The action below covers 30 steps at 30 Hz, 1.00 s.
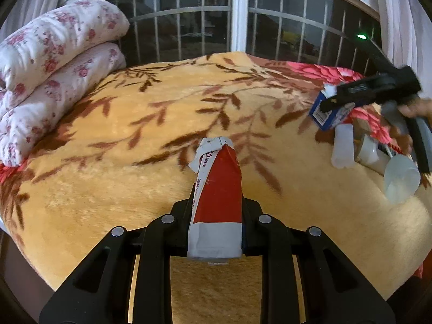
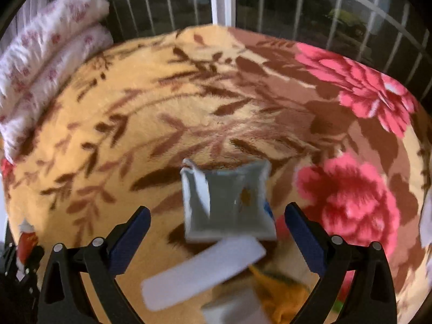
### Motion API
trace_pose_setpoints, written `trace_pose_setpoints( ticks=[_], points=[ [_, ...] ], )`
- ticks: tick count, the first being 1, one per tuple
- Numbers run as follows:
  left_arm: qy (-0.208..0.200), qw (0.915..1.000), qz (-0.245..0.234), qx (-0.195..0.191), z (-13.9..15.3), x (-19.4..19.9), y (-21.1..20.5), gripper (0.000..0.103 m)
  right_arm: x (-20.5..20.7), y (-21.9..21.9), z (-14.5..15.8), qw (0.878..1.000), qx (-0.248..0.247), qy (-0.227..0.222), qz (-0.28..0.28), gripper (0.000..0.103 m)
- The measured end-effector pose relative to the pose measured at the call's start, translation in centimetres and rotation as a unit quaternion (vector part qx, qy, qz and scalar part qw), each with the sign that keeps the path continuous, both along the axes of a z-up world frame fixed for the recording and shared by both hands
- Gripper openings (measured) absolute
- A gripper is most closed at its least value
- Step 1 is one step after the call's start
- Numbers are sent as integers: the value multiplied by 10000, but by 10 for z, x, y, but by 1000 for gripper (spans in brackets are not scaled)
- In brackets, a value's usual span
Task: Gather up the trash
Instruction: 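Grasp the blue-white tissue pack with the right gripper while the left gripper holds the packet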
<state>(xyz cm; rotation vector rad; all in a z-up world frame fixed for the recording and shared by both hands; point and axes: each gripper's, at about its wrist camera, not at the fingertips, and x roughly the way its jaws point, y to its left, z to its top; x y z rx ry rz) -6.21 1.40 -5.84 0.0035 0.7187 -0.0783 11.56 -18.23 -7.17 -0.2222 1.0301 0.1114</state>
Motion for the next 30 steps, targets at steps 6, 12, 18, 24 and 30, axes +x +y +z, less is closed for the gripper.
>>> trace_pose_setpoints(
  ticks=[6,12,18,24,30],
  points=[
    [0,10000,-68,-54,-5,0,-1,23,30,4,-27,9972,-504,543,-117,81],
    [-17,9998,-164,-142,-7,-1,-1,23,37,8,-32,9952,-588,760,-179,53],
    [13,9997,-160,-164,-6,-5,3,23,13,22,0,9967,-720,270,-266,52],
    [-25,9995,-208,-234,7,-26,8,23,-59,36,44,9966,-625,-515,-139,52],
    [-12,9993,-286,-248,19,-58,13,23,-175,37,55,9929,-239,-1152,-169,52]
  ],
)
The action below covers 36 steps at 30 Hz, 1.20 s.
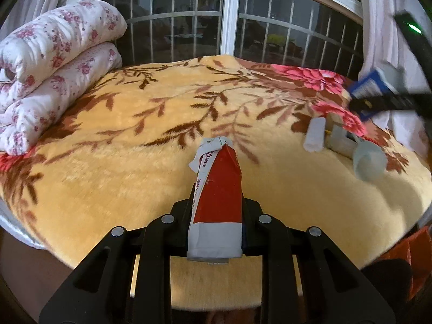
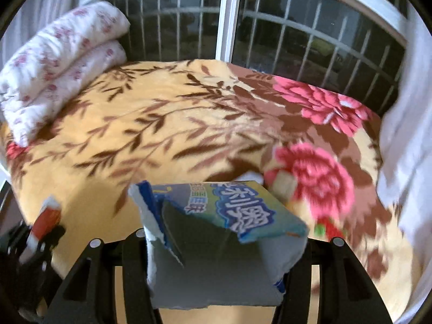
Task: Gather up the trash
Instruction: 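Drop the red-white packet and tissue pack into the orange bin with both grippers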
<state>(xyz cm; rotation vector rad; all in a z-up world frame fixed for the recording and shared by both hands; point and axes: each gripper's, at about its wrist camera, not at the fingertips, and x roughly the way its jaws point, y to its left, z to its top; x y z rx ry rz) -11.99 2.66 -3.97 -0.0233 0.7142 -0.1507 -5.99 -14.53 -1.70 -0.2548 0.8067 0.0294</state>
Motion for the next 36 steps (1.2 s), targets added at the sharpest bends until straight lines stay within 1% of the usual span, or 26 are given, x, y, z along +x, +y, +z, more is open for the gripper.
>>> trace_pose_setpoints(
  ticks=[3,5,9,13,16,18,19,20,23,25,26,27,30,32,33,36],
  points=[
    [86,9999,-65,-34,1,-16,2,23,-54,-1,-11,9999,126,-111,-36,52],
    [141,9998,-137,-20,-1,-27,1,23,-79,-3,-20,9997,218,-114,-16,52],
    [283,9989,-341,154,-9,-52,-6,23,-133,-4,-41,9990,440,-78,-31,52],
    [415,9965,-639,331,-21,-80,-15,23,-170,-1,-58,9988,473,-74,-22,53],
    [553,9932,-896,493,-33,-101,-21,23,-191,0,-77,9979,634,108,5,53],
    [662,9901,-1049,657,-45,-115,-25,23,-205,2,-97,9972,697,272,-45,53],
    [730,9878,-1142,769,-53,-123,-27,23,-209,3,-103,9970,704,315,-71,53],
    [765,9865,-1187,825,-57,-127,-28,23,-216,4,-117,9964,731,421,-118,53],
    [1075,9793,-1412,969,-82,-138,-31,23,-222,7,-147,9936,820,757,-157,53],
    [1286,9745,-1510,1054,-96,-138,-32,23,-219,9,-171,9907,829,1068,-149,53],
    [1411,9714,-1542,1127,-103,-136,-34,23,-217,9,-178,9893,855,1173,-140,53],
    [1596,9677,-1536,1200,-115,-132,-35,23,-213,10,-190,9864,879,1384,-98,53],
    [2094,9598,-1523,1083,-137,-118,-34,23,-203,11,-214,9815,801,1735,-85,53],
    [2345,9548,-1499,1047,-149,-110,-33,23,-196,12,-229,9771,769,1982,-77,53],
    [2436,9525,-1496,1046,-154,-106,-33,23,-193,12,-234,9754,768,2066,-64,53],
    [2504,9492,-1556,1096,-160,-101,-35,23,-188,14,-245,9711,789,2252,-22,53]
  ],
)
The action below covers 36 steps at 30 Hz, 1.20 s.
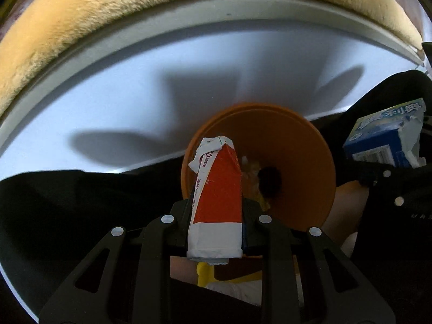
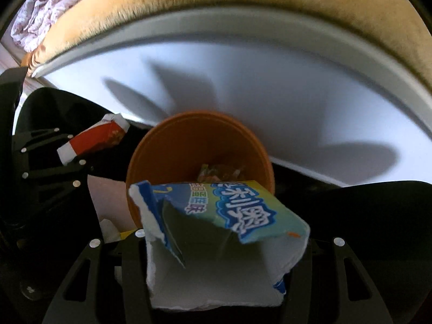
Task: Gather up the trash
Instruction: 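Drop the red-white packet and tissue pack into the orange bin with both grippers, then grasp the translucent plastic cup with the right gripper and lift it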
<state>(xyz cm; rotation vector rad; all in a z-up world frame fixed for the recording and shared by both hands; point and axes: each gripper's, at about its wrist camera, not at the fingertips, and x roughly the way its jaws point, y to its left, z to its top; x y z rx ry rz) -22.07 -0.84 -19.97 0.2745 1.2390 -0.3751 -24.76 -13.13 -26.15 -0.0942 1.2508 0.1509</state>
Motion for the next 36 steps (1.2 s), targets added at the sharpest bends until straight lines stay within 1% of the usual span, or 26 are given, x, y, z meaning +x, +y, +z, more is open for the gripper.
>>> trace_pose_setpoints(
  ticks=[5,11,13,14,15,16,17,23,27,29,32,34,36],
  points=[
    [22,9999,-72,78,-4,7,-2,23,5,2,-9,9998,43,176,24,53],
    [102,9999,-89,93,-8,7,-2,23,7,2,-12,9997,58,227,24,53],
    [88,9999,-91,92,-8,6,-3,26,8,1,-13,9997,80,247,35,54],
    [34,9999,-65,146,-6,5,-4,40,8,1,-14,9996,101,247,49,58],
    [16,9998,-53,174,-5,4,-3,65,8,0,-13,9996,103,242,47,75],
    [-28,9998,-23,219,-3,2,-4,77,8,-1,-12,9997,72,212,5,80],
    [-139,9996,14,244,0,2,-3,86,7,-3,-9,9999,71,137,-40,81],
    [-360,9992,-56,177,15,-7,-10,86,-2,-20,15,9991,348,-91,-204,81],
    [-682,9976,-69,107,44,-11,-8,86,-11,-26,37,9985,407,-328,-171,81],
    [-808,9967,-70,5,58,-8,-8,86,-16,-31,55,9973,412,-572,-195,81],
    [-1065,9943,-19,-94,80,-3,-5,86,-19,-39,87,9925,612,-1025,-267,81],
    [-1189,9929,7,-86,88,-1,-7,86,-15,-50,113,9863,830,-1368,-395,81],
    [-1264,9919,29,-158,93,0,-10,86,-7,-61,132,9789,1060,-1671,-513,81]
  ],
)
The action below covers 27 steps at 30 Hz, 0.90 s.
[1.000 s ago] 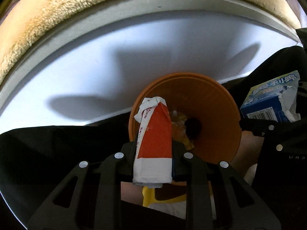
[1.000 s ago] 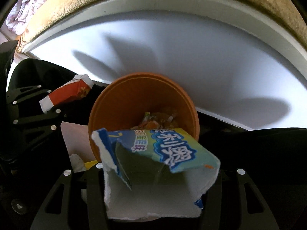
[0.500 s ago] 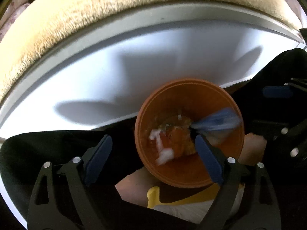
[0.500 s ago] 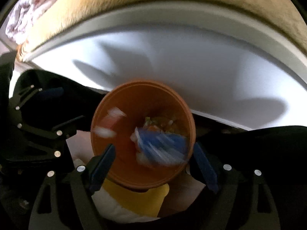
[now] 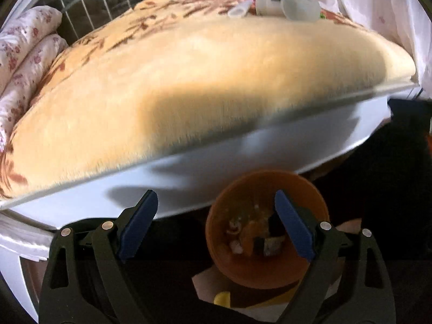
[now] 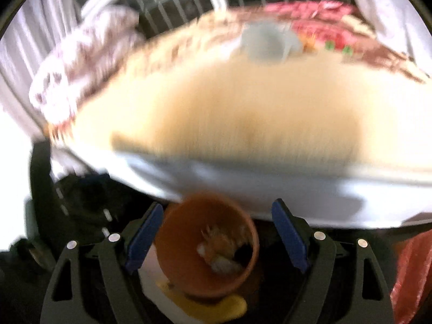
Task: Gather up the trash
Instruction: 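Grasp the translucent plastic cup with the right gripper and lift it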
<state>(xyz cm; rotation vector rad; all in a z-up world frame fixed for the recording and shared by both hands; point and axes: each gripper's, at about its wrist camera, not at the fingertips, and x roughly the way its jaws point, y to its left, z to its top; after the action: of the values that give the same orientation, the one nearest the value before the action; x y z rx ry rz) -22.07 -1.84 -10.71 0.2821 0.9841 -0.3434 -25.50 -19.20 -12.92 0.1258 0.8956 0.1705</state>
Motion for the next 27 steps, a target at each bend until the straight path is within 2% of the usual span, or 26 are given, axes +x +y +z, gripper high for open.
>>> trace_pose_setpoints(
  ticks=[4,9,11,17,22,26,27],
  points=[
    [-41,9999,-18,-108,7,2,0,86,33,-19,32,9968,649,-374,-268,81],
    [-155,9998,-121,-6,1,-3,-2,86,74,-32,55,9863,1404,-616,-611,81],
    [-169,9998,-136,-20,-2,-2,-2,86,94,-24,59,9811,1644,-689,-754,81],
    [-147,9996,-98,-243,-6,1,10,86,142,-8,54,9823,1357,-729,-1067,81],
    [-159,9989,-35,-448,-8,4,20,86,166,-12,34,9756,954,-644,-1868,75],
    [-202,9980,40,-590,-8,7,26,86,176,-20,29,9628,690,-721,-2512,63],
    [-209,9978,46,-628,-8,7,27,86,176,-22,28,9601,643,-739,-2620,57]
  ],
)
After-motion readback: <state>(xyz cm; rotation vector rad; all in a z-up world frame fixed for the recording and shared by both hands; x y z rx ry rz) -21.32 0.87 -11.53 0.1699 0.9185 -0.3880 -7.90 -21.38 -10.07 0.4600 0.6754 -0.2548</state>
